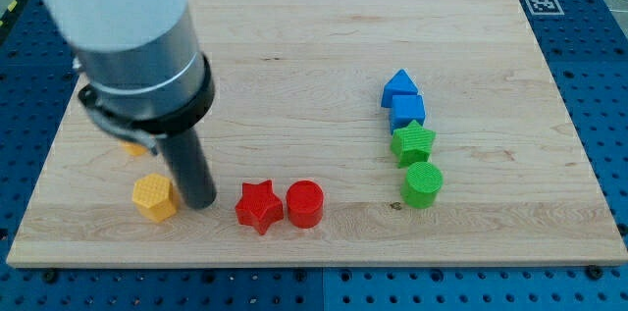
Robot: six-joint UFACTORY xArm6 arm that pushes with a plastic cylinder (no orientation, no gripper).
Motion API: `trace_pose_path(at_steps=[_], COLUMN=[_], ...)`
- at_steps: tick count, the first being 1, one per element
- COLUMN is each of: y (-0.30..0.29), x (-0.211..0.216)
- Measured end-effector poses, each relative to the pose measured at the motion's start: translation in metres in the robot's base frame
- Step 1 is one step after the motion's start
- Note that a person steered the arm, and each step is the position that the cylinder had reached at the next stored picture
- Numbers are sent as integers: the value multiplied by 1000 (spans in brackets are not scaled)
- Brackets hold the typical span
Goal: Separate red star from red circle
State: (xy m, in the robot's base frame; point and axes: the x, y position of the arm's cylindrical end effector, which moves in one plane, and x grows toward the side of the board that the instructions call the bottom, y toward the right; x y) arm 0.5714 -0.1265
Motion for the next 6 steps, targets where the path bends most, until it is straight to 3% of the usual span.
trace_pose_path(at_steps=[1, 4, 6], y=[3, 98, 82], x=[17, 47, 33])
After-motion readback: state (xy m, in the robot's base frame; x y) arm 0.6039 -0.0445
